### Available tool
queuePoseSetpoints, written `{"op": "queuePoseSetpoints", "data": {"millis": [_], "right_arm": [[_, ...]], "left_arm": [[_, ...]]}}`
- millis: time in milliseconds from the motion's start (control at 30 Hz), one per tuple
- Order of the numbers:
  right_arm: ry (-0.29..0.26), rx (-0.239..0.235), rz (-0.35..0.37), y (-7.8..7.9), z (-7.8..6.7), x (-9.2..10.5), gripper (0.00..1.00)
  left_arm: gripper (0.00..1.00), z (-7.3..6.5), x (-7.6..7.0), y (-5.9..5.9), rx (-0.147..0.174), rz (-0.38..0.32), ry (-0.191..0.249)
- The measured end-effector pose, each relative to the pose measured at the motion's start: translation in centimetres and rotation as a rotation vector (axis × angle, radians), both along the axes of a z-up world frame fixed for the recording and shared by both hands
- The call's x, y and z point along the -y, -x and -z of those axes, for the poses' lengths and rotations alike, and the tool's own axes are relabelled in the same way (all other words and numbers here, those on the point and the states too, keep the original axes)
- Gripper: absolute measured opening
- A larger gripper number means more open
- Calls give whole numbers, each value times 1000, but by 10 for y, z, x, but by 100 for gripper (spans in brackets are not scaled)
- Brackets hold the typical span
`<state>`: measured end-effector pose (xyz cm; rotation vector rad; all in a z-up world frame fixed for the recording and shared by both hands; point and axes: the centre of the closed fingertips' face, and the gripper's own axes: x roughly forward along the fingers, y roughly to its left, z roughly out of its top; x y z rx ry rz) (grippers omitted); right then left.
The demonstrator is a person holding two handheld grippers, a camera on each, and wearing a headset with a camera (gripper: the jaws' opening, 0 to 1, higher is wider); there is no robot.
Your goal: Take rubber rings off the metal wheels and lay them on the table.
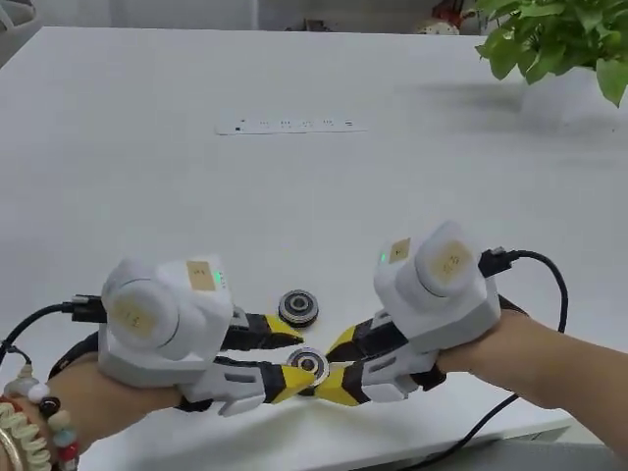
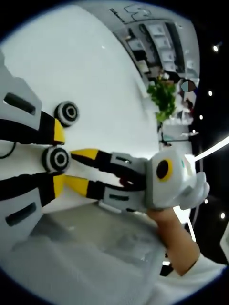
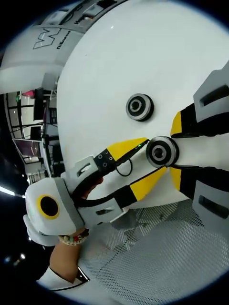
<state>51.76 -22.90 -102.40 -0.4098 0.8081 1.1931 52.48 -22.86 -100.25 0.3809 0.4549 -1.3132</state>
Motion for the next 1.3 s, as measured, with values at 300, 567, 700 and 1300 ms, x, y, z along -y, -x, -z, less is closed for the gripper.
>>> {"op": "queuePoseSetpoints", "data": {"millis": [300, 567, 700, 1300], "right_arm": [[24, 11, -8, -1, 2, 4, 10], [36, 32, -11, -4, 2, 7, 0], [35, -1, 34, -6, 2, 8, 0], [-42, -111, 197, -14, -1, 18, 0]], "left_arm": [[14, -1, 0, -1, -11, -28, 3], [14, -1, 0, 0, -21, -40, 13], [14, 0, 0, -1, -19, -41, 14], [14, 1, 0, -1, -15, -39, 22]]}}
